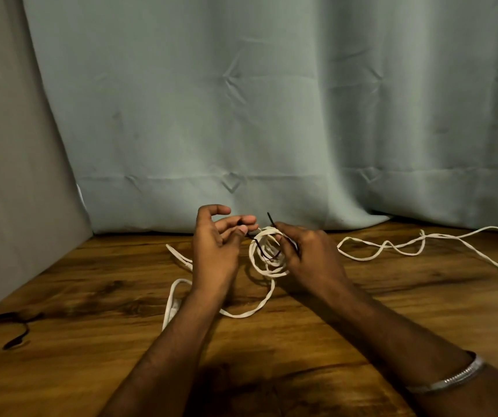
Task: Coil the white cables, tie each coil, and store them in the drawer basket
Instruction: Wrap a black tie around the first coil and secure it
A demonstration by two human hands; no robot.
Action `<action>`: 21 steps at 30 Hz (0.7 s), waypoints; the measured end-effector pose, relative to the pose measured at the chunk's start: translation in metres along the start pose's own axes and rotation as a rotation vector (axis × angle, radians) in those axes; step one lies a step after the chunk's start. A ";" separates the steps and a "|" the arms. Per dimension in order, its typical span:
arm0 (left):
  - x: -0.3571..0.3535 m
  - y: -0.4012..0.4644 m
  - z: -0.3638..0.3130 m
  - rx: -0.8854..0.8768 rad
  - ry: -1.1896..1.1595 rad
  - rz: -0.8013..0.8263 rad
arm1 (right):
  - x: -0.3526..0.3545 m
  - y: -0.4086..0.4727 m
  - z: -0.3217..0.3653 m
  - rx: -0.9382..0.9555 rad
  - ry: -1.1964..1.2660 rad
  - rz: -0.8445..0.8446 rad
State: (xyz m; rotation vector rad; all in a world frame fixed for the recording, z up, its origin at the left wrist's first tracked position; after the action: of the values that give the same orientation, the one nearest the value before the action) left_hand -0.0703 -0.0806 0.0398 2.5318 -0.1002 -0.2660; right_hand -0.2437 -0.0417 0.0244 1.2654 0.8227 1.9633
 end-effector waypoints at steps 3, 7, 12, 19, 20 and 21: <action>0.005 0.004 0.005 0.028 -0.022 -0.049 | -0.001 0.000 0.003 0.016 0.012 -0.002; 0.013 0.004 0.012 0.070 -0.100 -0.161 | -0.002 -0.001 0.004 0.019 0.034 -0.007; 0.015 0.006 0.024 0.137 -0.112 -0.198 | -0.002 -0.001 0.004 0.018 0.039 -0.007; 0.005 0.001 0.004 -0.077 0.155 -0.143 | 0.000 -0.002 0.009 0.048 0.024 -0.013; 0.003 0.000 0.003 -0.082 0.159 -0.136 | 0.000 -0.002 0.010 0.052 0.021 -0.014; 0.003 0.000 0.003 -0.079 0.161 -0.133 | 0.000 -0.002 0.011 0.058 0.015 -0.013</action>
State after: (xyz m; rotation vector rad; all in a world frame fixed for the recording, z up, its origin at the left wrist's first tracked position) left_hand -0.0680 -0.0825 0.0366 2.4737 0.1388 -0.1147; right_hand -0.2336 -0.0386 0.0265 1.2768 0.8991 1.9535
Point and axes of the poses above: each hand's wrist, its own y-axis towards the middle knuckle, its own x-axis out of the back of the hand, z = x × y, the point moved 7 cm from there along y, towards the middle knuckle, and after that the axes turned 5 degrees about -z, right-handed, at the moved point
